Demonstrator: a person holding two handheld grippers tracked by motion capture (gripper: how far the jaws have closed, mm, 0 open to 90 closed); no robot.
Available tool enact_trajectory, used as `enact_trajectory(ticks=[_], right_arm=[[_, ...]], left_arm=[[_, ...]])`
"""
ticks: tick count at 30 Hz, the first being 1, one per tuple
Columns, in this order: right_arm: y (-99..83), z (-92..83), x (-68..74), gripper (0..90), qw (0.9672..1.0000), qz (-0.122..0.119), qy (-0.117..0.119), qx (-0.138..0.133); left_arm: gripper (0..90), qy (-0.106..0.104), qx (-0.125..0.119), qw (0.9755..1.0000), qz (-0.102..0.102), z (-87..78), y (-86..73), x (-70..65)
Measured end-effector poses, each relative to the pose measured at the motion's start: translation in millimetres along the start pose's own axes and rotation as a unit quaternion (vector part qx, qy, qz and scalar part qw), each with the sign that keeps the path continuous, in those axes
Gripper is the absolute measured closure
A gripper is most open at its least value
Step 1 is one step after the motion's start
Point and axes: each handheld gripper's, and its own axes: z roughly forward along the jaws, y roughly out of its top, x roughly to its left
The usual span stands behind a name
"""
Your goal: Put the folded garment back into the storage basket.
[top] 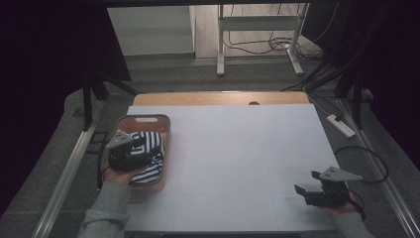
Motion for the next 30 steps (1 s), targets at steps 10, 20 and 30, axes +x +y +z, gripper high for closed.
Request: enact_trajectory(ticks=[10,20,30], right_arm=[[0.1,0.1,0.0,17.3,1.0000,0.000,-0.001,0.000],[0.1,-0.1,0.0,17.3,1.0000,0.000,-0.004,-0.001],[-0.1,-0.2,-0.3,17.3,1.0000,0.000,-0.006,0.000]], left_arm=[[28.1,-0.026,-0.004,0.9996,0.012,-8.4,-9.6,-16.6],[27.6,-0.045,0.010,0.9986,0.028,-7.2,-27.4,-35.4],[27.5,-0.056,0.029,0.9972,0.042,-1.0,-41.6,-48.4]])
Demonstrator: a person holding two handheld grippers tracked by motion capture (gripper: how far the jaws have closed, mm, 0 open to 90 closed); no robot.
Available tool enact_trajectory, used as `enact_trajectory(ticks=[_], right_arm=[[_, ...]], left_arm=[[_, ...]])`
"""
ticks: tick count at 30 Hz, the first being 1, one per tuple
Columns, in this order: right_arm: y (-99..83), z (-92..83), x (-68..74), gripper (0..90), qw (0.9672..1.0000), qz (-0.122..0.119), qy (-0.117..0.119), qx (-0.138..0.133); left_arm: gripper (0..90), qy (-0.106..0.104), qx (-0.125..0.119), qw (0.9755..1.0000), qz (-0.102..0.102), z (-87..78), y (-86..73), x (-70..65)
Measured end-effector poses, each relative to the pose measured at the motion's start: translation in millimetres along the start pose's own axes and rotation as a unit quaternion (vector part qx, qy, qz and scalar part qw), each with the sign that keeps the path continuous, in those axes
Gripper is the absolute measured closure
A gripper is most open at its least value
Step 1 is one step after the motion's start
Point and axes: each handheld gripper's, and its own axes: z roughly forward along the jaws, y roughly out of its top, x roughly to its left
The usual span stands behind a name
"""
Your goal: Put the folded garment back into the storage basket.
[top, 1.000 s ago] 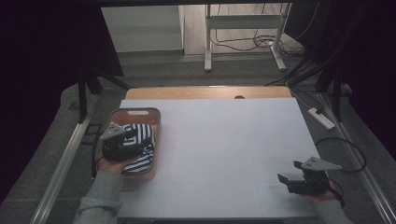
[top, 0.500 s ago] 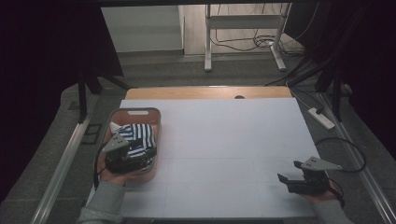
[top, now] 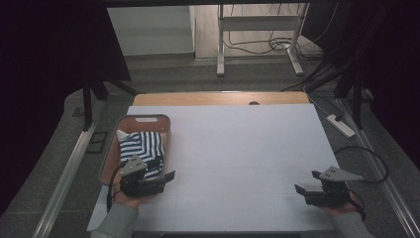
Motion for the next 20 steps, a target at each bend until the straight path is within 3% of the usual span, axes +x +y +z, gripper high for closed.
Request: enact_trajectory(ticks=[20], right_arm=[[0.0,-1.7,0.1,17.2,1.0000,0.000,-0.002,-0.007]], left_arm=[[27.4,0.005,0.007,0.9999,-0.006,2.4,-3.1,0.7]])
